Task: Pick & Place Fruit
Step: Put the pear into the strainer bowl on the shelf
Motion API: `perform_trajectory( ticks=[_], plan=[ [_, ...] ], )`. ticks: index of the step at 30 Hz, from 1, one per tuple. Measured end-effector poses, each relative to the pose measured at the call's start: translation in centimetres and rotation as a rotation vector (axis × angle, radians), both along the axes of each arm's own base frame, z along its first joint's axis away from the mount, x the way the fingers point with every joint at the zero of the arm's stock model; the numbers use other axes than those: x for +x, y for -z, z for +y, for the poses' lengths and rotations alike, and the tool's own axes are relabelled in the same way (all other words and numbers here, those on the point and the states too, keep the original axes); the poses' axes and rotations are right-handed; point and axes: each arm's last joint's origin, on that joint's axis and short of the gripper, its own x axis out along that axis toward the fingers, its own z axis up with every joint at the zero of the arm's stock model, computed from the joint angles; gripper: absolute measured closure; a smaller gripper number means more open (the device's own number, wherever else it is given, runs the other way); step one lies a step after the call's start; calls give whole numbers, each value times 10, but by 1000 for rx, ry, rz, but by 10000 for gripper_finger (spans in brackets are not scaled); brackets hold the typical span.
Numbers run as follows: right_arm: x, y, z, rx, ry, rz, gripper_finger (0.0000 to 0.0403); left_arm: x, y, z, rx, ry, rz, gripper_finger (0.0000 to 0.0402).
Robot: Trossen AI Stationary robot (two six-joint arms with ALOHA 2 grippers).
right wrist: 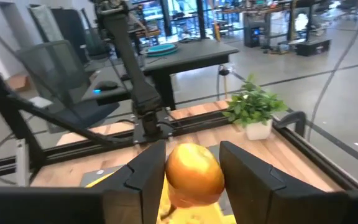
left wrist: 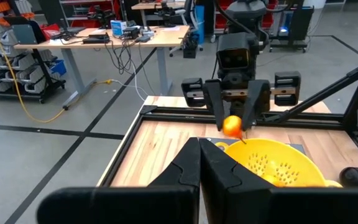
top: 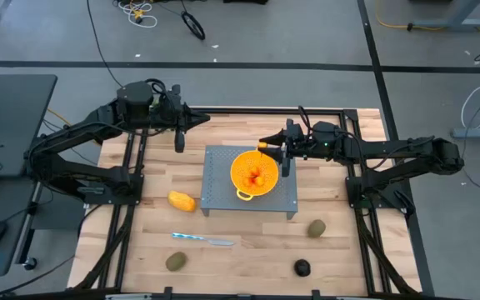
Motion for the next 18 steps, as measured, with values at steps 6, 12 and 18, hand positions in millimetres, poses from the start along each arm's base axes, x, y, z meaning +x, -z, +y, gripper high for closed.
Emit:
perform_trajectory(
  ticks=[6,12,18],
  plan=[
    [1,0,9,-1,-35,3,241,0,0,0,-2,7,3,400],
    [1,0,10,5,-39,3,240,0,0,0,-3,7,3,400],
    [1,0,10,8,-38,3,240,0,0,-1,-9,24,1,400]
  ],
)
